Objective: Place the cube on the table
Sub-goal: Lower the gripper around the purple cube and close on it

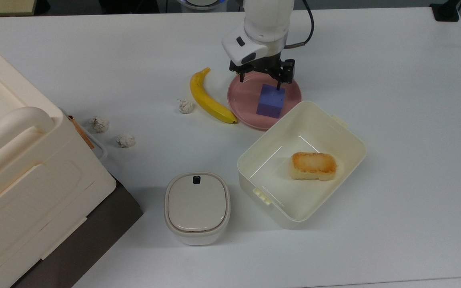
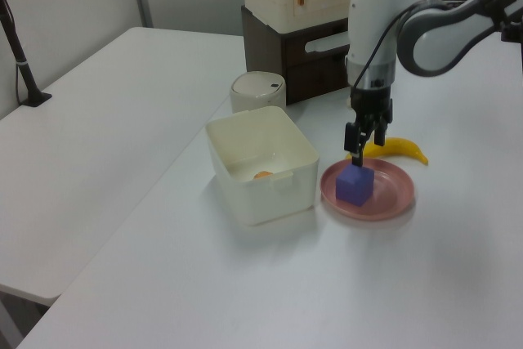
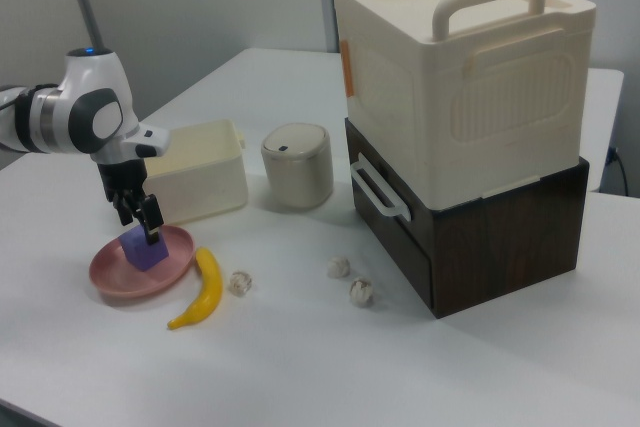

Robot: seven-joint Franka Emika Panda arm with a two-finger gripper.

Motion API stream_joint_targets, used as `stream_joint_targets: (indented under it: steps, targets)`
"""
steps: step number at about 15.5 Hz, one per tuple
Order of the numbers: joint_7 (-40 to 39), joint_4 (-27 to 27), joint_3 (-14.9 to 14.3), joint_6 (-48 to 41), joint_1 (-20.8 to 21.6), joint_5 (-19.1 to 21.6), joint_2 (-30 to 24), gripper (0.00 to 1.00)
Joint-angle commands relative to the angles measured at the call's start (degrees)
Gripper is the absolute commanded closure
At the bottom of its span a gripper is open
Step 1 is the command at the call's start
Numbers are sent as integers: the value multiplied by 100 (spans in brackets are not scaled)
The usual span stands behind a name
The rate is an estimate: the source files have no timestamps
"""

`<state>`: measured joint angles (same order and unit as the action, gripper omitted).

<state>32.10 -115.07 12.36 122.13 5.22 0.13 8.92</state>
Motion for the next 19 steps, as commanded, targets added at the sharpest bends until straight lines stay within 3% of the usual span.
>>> stream_joint_targets:
  steps: [1, 4, 17, 19]
  targets:
    - [506, 55, -14, 232, 190, -355, 250, 0]
    - [815, 143, -14, 364, 305, -672, 479, 0]
    - [824, 213, 179, 365, 322, -822, 796, 0]
    - [815, 213, 179, 365, 322, -848, 813, 5]
